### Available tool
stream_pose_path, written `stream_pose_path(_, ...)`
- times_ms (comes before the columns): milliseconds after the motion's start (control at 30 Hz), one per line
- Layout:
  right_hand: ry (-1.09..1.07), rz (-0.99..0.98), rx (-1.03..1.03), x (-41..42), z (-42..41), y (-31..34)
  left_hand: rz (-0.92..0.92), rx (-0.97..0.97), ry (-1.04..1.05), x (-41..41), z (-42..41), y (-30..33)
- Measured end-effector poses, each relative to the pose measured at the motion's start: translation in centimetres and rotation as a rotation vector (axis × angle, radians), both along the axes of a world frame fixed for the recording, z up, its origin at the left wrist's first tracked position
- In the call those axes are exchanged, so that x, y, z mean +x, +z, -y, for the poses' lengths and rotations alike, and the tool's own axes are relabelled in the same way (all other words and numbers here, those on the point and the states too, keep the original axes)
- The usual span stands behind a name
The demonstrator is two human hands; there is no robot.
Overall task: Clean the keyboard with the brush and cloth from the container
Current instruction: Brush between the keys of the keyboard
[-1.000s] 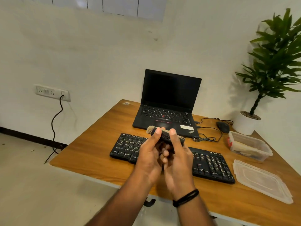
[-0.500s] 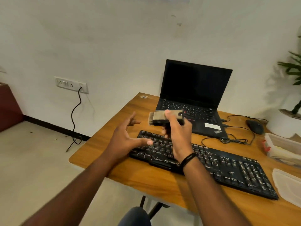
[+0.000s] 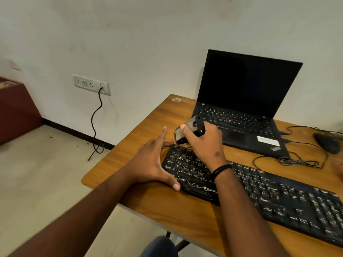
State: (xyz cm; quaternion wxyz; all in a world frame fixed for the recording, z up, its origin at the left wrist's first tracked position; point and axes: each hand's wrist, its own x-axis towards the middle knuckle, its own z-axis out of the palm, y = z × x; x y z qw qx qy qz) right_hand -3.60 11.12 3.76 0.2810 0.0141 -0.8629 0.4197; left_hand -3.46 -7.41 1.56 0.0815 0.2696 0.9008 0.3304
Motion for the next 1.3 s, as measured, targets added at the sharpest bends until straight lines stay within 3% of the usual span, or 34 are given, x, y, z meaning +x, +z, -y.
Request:
stream_pose_path(233, 0.061, 0.095, 0.049, 0.2, 0.3, -0.7, -0.009, -0.048, -0.020, -0.6, 0.2, -0.8)
stream_pose_path(400, -0.005, -0.037, -0.001, 0.5, 0.1, -0.3, -0.011, -0.064, 0.005, -0.4, 0.1, -0.8)
stream_pose_path(567, 0.060, 0.026, 0.071, 0.5, 0.5, -0.4, -0.010, -0.074, 0.014, -0.5, 0.1, -0.8)
stream_pose_path(733, 0.045, -0.034, -0.014, 0.5, -0.1, -0.2, -0.007, -0.075, 0.012, -0.4, 0.0, -0.7)
stream_pose_path(867, 0.052, 0.058, 0.132, 0.4, 0.5, -0.7, 0.000, -0.075, 0.017, -0.4, 0.1, -0.9)
stream_pose_path(967, 0.028, -0.033, 0.042, 0.5, 0.0, -0.3, -0.002, -0.078, 0.012, -0.4, 0.1, -0.8)
stream_pose_path(1100, 0.090, 0.067, 0.124, 0.5, 0.5, -0.8, -0.002, -0.066, 0.013, -0.5, 0.1, -1.0)
stream_pose_path(1200, 0.011, -0.005, 0.068, 0.7, 0.3, -0.4, -0.001, -0.060, 0.023, -0.5, 0.2, -1.1)
stream_pose_path(1300, 0.069, -0.009, 0.047, 1.0, -0.3, 0.1, 0.001, -0.062, 0.018, -0.5, 0.1, -1.0)
